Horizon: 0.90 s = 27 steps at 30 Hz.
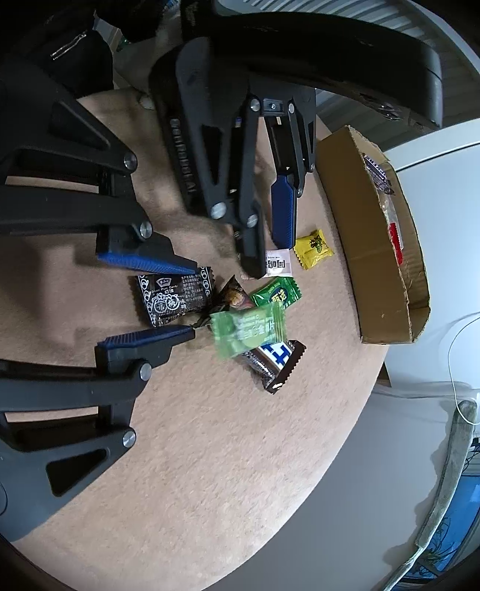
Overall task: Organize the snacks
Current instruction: 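Grasp the black patterned candy with the right gripper while the left grasps the pink wrapper, then carry both candies into the box and open both grippers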
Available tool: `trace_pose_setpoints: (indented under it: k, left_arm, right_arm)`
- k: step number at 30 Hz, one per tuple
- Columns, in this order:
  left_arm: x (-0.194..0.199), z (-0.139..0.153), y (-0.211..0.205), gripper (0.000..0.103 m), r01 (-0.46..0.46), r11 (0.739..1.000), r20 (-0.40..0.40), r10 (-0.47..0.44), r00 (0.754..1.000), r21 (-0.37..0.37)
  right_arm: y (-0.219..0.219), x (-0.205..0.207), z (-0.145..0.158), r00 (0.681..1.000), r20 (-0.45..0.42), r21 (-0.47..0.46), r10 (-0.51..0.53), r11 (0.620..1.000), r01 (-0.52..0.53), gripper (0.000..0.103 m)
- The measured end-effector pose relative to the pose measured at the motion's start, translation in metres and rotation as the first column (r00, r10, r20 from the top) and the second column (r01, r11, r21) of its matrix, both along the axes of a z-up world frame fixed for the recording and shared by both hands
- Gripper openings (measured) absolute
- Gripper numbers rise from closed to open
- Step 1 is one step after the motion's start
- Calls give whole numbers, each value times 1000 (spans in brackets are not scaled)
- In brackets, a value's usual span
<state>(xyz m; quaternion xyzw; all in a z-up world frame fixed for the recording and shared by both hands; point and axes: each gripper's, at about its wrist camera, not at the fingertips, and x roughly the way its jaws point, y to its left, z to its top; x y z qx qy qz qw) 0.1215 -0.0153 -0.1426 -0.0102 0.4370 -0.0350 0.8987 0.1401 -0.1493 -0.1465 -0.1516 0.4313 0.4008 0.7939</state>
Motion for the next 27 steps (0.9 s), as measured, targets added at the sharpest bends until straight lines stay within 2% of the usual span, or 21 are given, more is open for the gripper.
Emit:
trace_pose_setpoints:
  k: [4,5,9,12,13,19,22,23,27]
  left_arm:
    - [0,0,2,23,4,1000,2,-4,1000,-2]
    - [-1,0,1,14,11,1000,2,-11,1000,-4]
    - [0,1,-1,13,17,1000,8,-17,1000,2]
    - [5,1,3,21,21,999,-13,-21,1000,-33]
    - [7,2,4,29,12,999,-15,-13,1000,-41]
    - [15,0,-5,29,31,999,-12,-31,999,17]
    - [16,0,-5,18,23,999,-9,-23,1000,24]
    - [16,0,-4,8,18,1000,-7,-18,1000,20]
    - [12,1,-5,4,19,1000,3,-19,1000,21]
  right_arm:
    - [-3,-2,0,1000,2,2,-9,1000,9,28]
    - [-4,-3,0,1000,2,2,-11,1000,11,27]
    - [-5,-3,0,1000,1,3,-15,1000,15,27]
    - [-5,-3,0,1000,0,6,-18,1000,18,27]
    - [-5,-3,0,1000,0,7,-18,1000,18,27]
    - [-4,-3,-1,1000,3,7,-23,1000,23,27]
    - [-5,-4,0,1000,8,4,-26,1000,26,27]
    - [-5,-4,0,999,11,4,-30,1000,30,27]
    - [-8,-4,0,999,13,10,-50,999,50,27]
